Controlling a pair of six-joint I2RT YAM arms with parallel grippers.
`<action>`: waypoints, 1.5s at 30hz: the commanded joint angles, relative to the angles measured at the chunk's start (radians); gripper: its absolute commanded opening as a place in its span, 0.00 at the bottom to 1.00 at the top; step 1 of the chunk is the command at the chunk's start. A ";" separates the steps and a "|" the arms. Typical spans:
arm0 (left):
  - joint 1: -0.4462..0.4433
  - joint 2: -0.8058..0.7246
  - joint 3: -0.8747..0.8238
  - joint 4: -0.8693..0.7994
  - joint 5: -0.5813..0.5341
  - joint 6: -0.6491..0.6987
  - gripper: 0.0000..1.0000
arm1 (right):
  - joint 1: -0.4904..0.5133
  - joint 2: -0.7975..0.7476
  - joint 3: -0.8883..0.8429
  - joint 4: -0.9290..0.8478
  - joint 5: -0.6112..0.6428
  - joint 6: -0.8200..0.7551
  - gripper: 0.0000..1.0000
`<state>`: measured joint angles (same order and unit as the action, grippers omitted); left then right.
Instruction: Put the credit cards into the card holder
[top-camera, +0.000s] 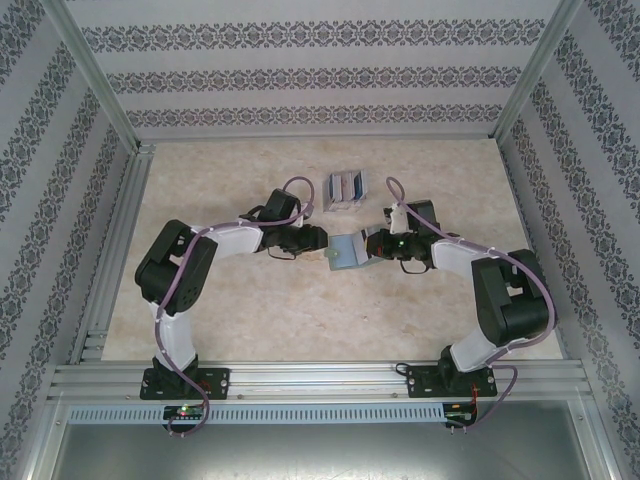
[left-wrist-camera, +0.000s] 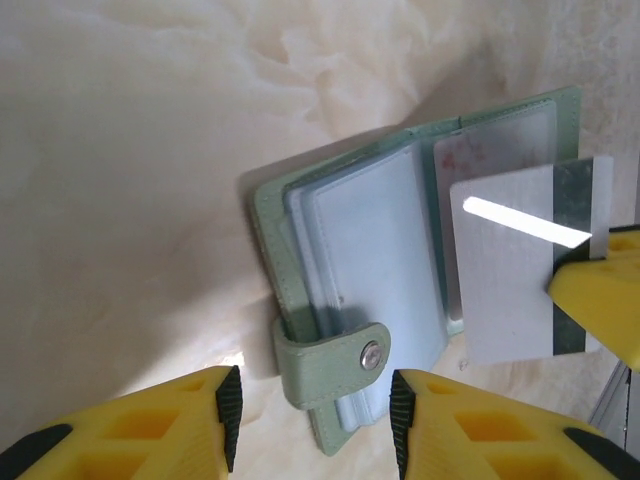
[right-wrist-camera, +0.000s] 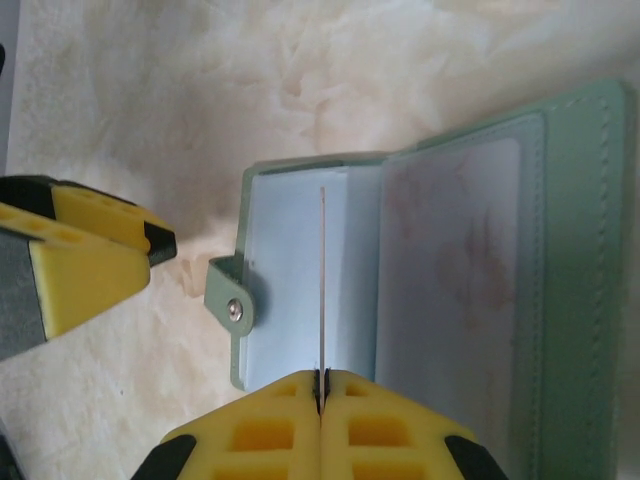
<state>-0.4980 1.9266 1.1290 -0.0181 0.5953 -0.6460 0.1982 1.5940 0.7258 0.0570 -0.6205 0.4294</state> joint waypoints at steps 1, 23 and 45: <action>-0.020 0.032 0.031 0.012 0.014 0.025 0.45 | -0.013 0.031 0.003 0.056 -0.026 0.020 0.04; -0.029 0.124 0.049 0.023 0.043 -0.008 0.41 | -0.026 0.179 0.031 0.158 -0.157 0.106 0.05; -0.028 0.127 0.012 0.063 0.044 -0.024 0.27 | 0.047 0.206 0.096 0.010 -0.054 0.054 0.06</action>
<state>-0.5091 2.0140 1.1580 0.0139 0.6132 -0.6624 0.2012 1.8160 0.8017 0.1860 -0.7597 0.5438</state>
